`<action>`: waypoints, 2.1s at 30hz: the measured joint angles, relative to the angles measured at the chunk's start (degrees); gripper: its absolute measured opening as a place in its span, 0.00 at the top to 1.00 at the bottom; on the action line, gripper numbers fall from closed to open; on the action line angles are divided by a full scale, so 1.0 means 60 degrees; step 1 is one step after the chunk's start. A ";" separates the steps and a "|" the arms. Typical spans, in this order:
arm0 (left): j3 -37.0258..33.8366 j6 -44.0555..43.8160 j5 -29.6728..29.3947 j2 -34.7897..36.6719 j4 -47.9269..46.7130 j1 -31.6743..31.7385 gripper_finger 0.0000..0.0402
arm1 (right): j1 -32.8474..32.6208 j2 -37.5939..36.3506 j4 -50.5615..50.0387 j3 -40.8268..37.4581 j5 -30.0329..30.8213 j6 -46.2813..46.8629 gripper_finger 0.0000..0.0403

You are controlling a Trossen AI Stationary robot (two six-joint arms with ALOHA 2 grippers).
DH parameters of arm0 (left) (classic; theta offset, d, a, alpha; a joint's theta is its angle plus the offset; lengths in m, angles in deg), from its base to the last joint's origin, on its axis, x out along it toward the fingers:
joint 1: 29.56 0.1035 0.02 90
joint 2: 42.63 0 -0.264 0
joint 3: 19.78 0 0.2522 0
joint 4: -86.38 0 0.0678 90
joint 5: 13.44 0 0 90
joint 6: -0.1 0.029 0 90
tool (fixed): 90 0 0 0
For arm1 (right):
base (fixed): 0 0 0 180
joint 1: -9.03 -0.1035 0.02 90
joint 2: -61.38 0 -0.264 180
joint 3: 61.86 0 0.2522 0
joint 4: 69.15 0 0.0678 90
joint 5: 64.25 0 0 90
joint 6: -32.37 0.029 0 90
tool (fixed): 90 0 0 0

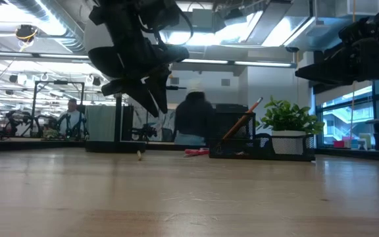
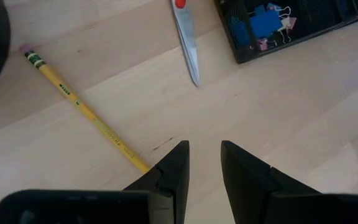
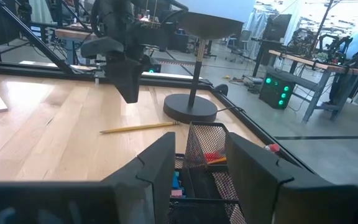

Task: Pick and place office supplies into organizer
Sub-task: Put the yellow pencil into the black desk organizer

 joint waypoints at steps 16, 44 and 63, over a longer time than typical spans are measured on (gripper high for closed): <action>0.0000 0.0652 0.0153 0.0000 -0.0038 0.0051 0.78 | -0.0003 0.0000 0.0006 0.0000 -0.0004 0.0025 0.64; 0.0000 0.0971 0.0685 0.0000 -0.0033 0.0040 0.64 | -0.0004 0.0000 0.0018 0.0000 -0.0004 0.0029 0.64; 0.0000 -0.1917 0.0729 0.0000 -0.1767 0.0040 0.63 | -0.0002 0.0002 0.0000 0.0000 0.0000 -0.0177 0.64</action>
